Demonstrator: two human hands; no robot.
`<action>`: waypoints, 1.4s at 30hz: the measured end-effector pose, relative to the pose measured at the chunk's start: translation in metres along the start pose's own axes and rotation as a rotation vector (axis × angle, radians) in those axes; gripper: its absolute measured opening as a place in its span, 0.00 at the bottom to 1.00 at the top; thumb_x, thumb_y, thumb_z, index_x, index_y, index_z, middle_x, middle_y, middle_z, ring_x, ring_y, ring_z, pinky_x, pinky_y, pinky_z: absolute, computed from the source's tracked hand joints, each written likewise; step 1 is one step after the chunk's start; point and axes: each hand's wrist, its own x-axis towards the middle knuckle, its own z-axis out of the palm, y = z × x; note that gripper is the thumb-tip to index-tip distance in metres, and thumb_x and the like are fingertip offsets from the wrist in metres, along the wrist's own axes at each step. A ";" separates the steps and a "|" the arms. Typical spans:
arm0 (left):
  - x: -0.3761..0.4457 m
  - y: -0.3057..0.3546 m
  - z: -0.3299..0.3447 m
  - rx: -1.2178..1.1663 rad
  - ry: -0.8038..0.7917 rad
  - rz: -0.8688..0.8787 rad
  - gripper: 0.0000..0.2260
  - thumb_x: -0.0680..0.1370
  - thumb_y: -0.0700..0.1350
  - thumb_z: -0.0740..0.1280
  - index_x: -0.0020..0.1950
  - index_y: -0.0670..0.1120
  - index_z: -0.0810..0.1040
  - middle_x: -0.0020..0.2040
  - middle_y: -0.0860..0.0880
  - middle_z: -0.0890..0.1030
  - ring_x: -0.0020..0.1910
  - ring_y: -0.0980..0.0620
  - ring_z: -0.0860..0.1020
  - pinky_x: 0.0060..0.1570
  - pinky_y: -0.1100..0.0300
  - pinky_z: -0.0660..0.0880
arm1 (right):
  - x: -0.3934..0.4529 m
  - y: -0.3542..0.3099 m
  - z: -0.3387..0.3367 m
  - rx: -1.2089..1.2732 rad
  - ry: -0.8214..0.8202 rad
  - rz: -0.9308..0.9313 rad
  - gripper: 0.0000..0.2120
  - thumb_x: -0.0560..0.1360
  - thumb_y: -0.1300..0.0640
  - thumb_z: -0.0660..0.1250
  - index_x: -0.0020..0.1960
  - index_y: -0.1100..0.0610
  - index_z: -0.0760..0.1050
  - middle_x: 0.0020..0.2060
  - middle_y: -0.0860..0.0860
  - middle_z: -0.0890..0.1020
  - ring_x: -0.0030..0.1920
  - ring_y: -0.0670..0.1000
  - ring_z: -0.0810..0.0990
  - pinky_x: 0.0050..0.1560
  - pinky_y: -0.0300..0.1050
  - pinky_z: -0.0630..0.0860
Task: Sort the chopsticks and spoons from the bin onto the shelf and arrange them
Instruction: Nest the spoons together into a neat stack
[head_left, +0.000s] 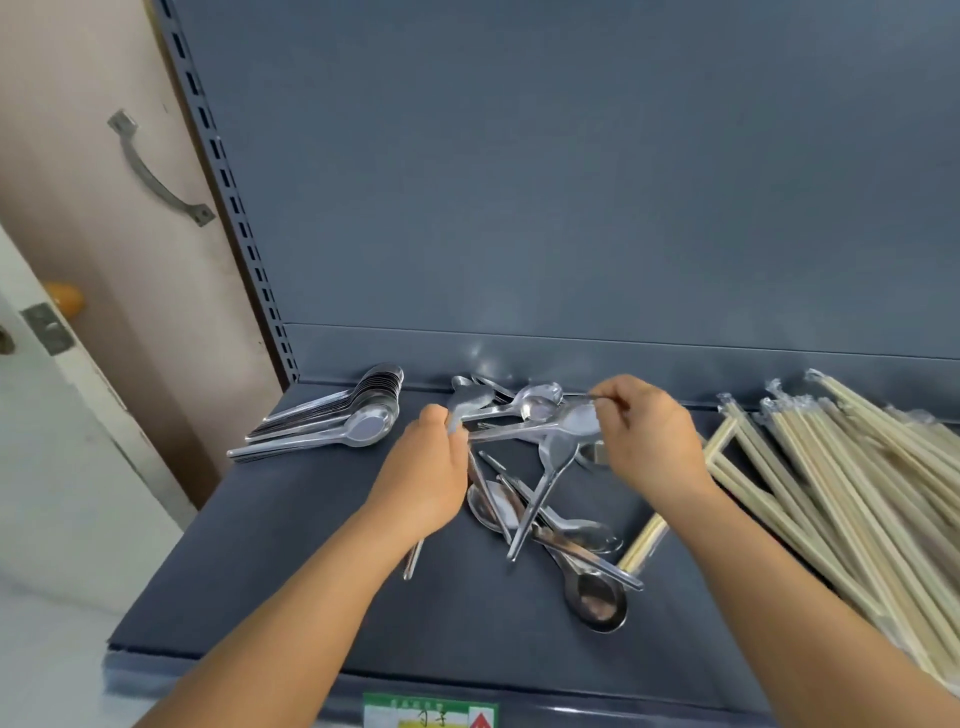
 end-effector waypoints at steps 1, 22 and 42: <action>0.002 0.002 -0.003 -0.012 0.005 0.012 0.11 0.83 0.48 0.51 0.48 0.43 0.67 0.40 0.49 0.71 0.38 0.49 0.70 0.37 0.55 0.65 | -0.001 -0.001 -0.002 0.018 -0.018 -0.020 0.10 0.78 0.60 0.60 0.51 0.53 0.79 0.42 0.51 0.81 0.38 0.51 0.75 0.39 0.39 0.67; -0.015 0.007 0.000 -0.488 -0.479 -0.119 0.14 0.83 0.48 0.52 0.53 0.43 0.75 0.32 0.51 0.67 0.22 0.56 0.61 0.22 0.64 0.57 | -0.015 -0.025 0.023 0.310 -0.114 -0.095 0.12 0.72 0.56 0.71 0.37 0.50 0.68 0.30 0.45 0.72 0.30 0.44 0.69 0.33 0.33 0.67; -0.015 -0.041 -0.020 -0.428 -0.066 -0.336 0.12 0.81 0.47 0.51 0.46 0.51 0.74 0.60 0.37 0.75 0.57 0.33 0.74 0.58 0.41 0.72 | 0.008 -0.066 0.085 -0.432 -0.526 -0.286 0.21 0.73 0.57 0.65 0.63 0.61 0.65 0.56 0.58 0.79 0.55 0.59 0.78 0.48 0.46 0.73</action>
